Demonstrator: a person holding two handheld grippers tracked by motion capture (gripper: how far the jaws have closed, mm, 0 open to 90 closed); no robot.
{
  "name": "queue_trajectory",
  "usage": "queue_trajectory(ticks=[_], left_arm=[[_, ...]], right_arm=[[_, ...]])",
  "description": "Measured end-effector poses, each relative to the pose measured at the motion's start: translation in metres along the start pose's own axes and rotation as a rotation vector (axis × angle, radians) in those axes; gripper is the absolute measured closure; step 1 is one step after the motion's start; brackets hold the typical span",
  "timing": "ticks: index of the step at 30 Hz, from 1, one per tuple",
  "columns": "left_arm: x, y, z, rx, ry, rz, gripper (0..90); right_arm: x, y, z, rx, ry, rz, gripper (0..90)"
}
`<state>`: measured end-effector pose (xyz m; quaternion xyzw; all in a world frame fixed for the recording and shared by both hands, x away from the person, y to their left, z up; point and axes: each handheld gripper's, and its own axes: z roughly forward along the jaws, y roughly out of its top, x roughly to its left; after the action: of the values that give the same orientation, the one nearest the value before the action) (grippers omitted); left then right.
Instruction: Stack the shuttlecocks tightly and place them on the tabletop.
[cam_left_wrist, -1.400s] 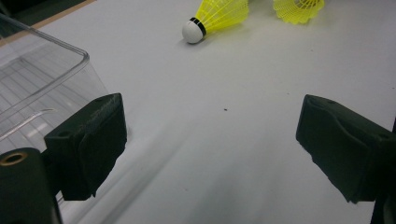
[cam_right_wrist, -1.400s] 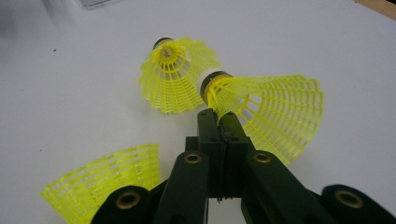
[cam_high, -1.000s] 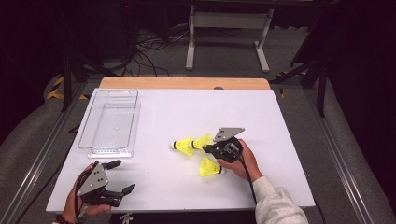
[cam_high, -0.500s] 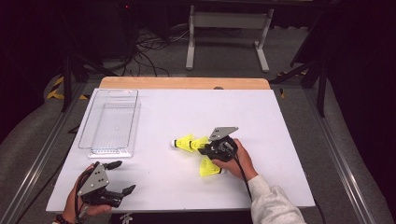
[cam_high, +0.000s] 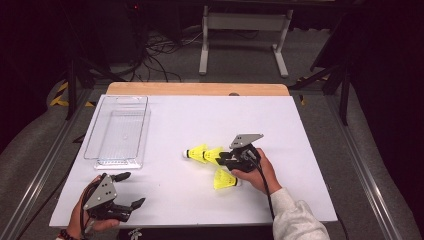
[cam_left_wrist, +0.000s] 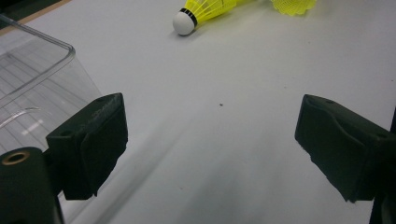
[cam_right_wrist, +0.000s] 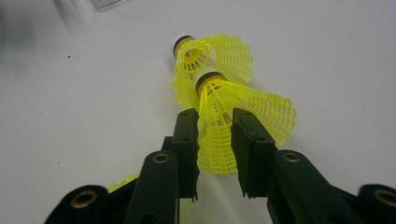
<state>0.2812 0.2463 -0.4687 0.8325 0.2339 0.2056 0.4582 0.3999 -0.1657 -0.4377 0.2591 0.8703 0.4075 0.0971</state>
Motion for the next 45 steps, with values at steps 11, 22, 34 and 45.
queue_trajectory(ticks=[11, 22, 34, 45], left_arm=[[0.0, 0.0, 0.001, 0.007, -0.001, -0.002, 10.9], [0.0, 0.0, 0.002, 0.008, -0.006, -0.001, 11.0], [0.0, 0.0, 0.002, 0.012, -0.014, -0.003, 11.0], [0.0, -0.001, 0.003, 0.02, -0.023, 0.005, 10.9]], right_arm=[[0.001, 0.002, 0.008, 0.024, 0.007, -0.001, 90.0], [0.004, 0.005, 0.01, 0.0, 0.037, -0.005, 90.0], [0.009, 0.011, 0.021, -0.013, 0.072, -0.019, 90.0], [0.009, 0.01, 0.032, 0.02, 0.081, -0.001, 86.4]])
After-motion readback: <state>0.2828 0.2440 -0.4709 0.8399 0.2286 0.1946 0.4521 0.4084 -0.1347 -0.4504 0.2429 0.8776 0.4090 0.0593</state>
